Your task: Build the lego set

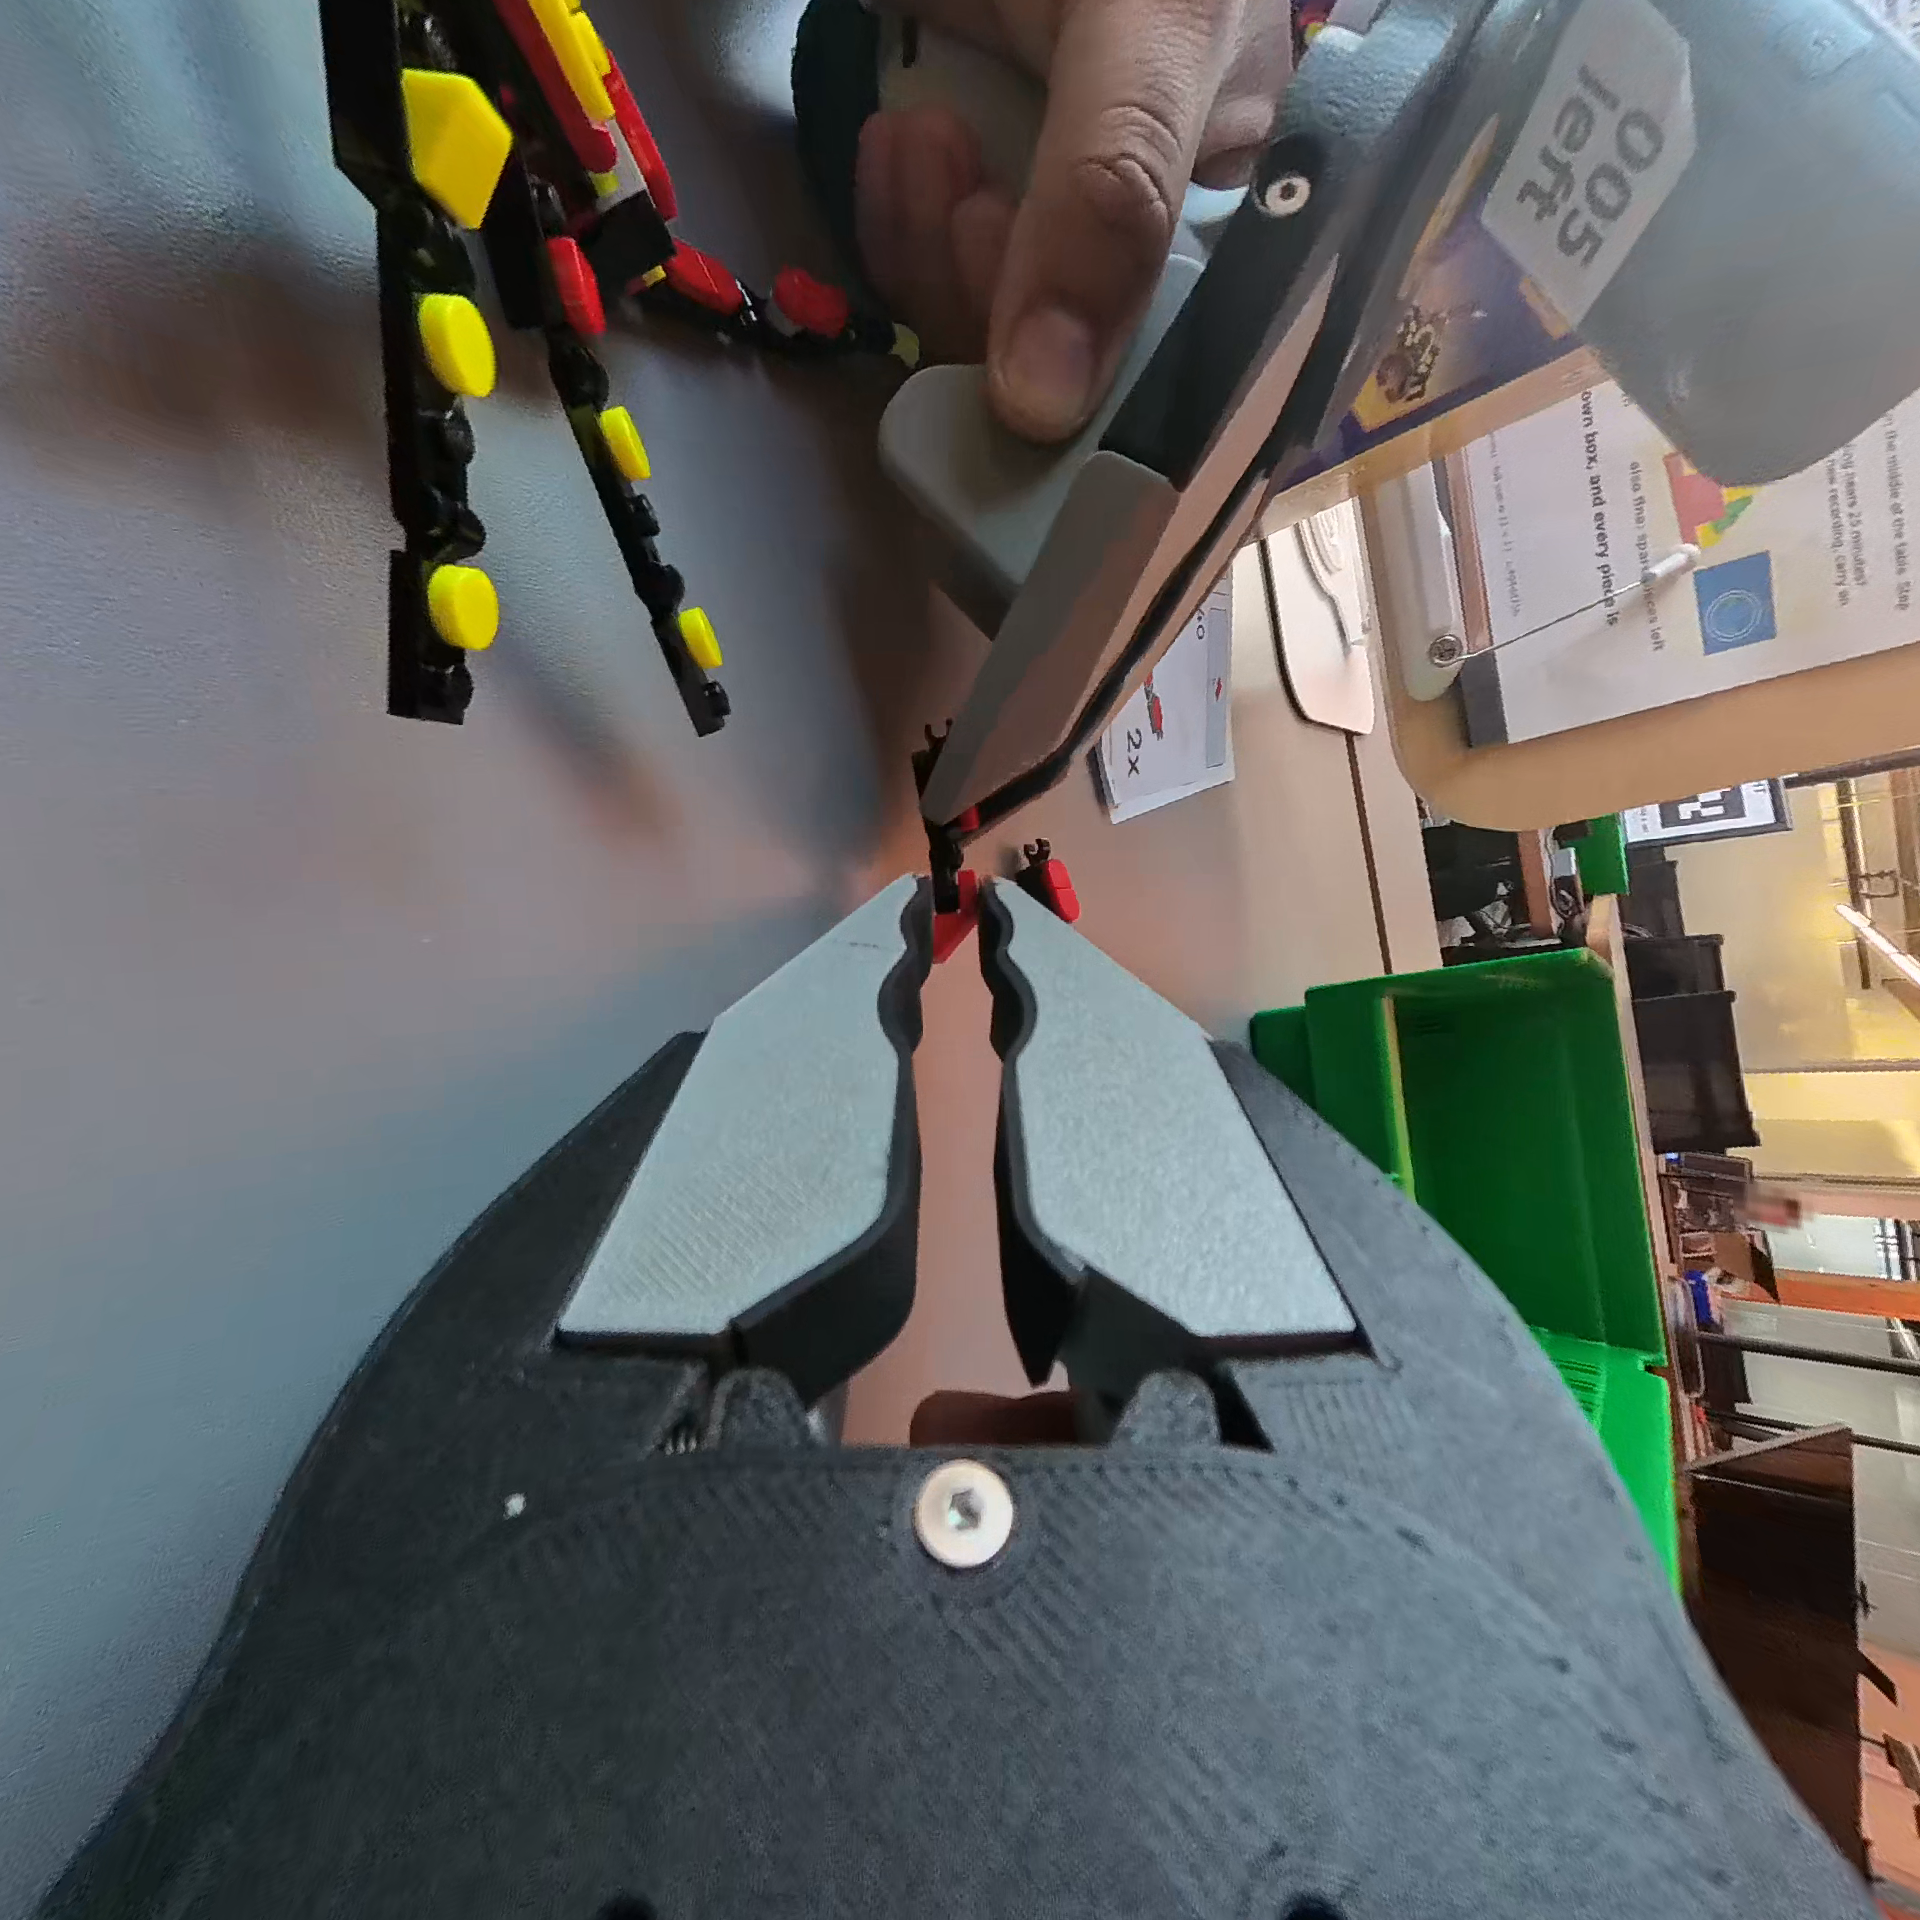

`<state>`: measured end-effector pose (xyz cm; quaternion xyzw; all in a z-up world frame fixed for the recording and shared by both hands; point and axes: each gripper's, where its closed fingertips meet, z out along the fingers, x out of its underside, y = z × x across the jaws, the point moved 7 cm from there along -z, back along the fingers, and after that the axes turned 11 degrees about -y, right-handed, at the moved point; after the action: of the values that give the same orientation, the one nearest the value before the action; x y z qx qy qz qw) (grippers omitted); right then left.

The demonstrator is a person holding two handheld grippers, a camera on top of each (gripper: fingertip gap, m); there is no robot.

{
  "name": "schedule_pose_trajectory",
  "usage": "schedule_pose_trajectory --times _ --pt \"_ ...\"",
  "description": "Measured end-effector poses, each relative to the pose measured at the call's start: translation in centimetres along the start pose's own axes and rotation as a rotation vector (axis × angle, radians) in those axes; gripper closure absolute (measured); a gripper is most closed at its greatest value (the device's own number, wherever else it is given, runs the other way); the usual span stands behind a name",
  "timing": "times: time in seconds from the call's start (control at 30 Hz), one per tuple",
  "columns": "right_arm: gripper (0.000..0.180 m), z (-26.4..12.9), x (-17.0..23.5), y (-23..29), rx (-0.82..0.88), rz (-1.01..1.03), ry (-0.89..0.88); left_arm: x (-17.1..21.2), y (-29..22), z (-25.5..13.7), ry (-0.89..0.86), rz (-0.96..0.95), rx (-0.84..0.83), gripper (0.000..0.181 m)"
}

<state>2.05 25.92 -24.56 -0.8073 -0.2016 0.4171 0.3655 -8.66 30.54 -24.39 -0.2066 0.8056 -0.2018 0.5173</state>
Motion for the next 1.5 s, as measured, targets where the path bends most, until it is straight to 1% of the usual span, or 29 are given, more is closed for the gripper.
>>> schedule_pose_trajectory --times 0.13,0.23,0.4,0.47,0.57,0.7,0.87,1.13,1.33,1.5 --pt "0.175 0.2 -0.1 0.3 0.005 -0.079 0.048 0.1 0.2 0.0 0.01 -0.021 -0.002 0.175" --pt "0.175 0.2 -0.2 0.0 0.002 -0.048 0.048 -0.1 0.3 -0.2 -0.012 -0.037 0.012 0.174" --pt "0.176 0.4 0.1 -0.2 -0.085 0.042 0.018 0.1 0.2 0.0 0.015 -0.015 0.001 0.174" --pt "0.176 0.2 0.1 -0.3 -0.085 0.063 -0.016 0.0 0.1 -0.1 -0.001 -0.023 0.023 0.174" --pt "0.176 0.2 0.3 -0.6 -0.08 0.072 -0.041 -0.1 0.2 -0.2 -0.015 -0.038 0.022 0.174" --pt "0.176 0.1 0.1 -0.4 -0.059 0.005 -0.048 -0.1 0.2 -0.2 -0.012 -0.036 0.032 0.175" --pt "0.176 0.2 0.2 -0.4 -0.096 0.072 -0.061 0.0 0.1 -0.1 0.001 -0.025 0.027 0.174" --pt "0.175 0.2 0.3 -0.3 -0.13 0.103 -0.078 0.2 0.0 0.0 0.023 -0.01 0.027 0.174" --pt "0.176 0.0 0.1 0.1 -0.173 0.089 -0.091 0.5 -0.4 0.2 0.061 0.014 0.05 0.174" --pt "0.176 -0.3 -0.4 0.1 -0.134 0.026 -0.131 0.3 -0.8 -0.2 0.038 0.027 0.099 0.175"
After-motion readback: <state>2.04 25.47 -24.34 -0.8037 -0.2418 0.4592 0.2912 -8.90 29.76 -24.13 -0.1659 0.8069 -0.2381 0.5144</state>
